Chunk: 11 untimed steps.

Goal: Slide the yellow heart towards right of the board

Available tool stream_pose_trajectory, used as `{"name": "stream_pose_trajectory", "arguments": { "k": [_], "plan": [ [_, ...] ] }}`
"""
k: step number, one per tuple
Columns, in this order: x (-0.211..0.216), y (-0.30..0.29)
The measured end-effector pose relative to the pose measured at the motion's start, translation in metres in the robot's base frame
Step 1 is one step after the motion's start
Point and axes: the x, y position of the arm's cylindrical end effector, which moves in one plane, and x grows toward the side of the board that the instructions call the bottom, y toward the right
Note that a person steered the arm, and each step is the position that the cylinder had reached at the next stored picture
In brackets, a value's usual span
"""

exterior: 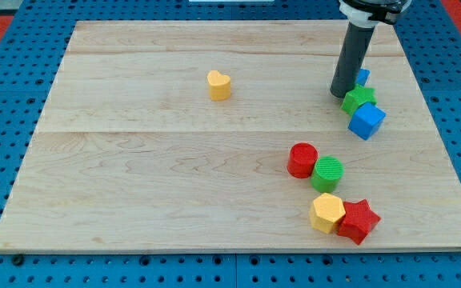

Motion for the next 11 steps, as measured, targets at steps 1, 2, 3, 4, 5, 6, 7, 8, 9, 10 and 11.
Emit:
{"name": "stream_pose_trajectory", "arguments": {
  "k": [1,2,3,4,5,6,7,8,9,10,11],
  "plan": [
    [-0.017,-0.021],
    [-0.019,-0.069],
    [0.011,-0.108],
    [0.022,-0.156],
    [-0.011,-0.166],
    [-0.039,-0.169],
    [-0.014,-0.195],
    [-0.025,-0.226],
    [-0.054,-0.226],
    [-0.07,-0.227],
    [-0.078,-0.284]
  ]
}}
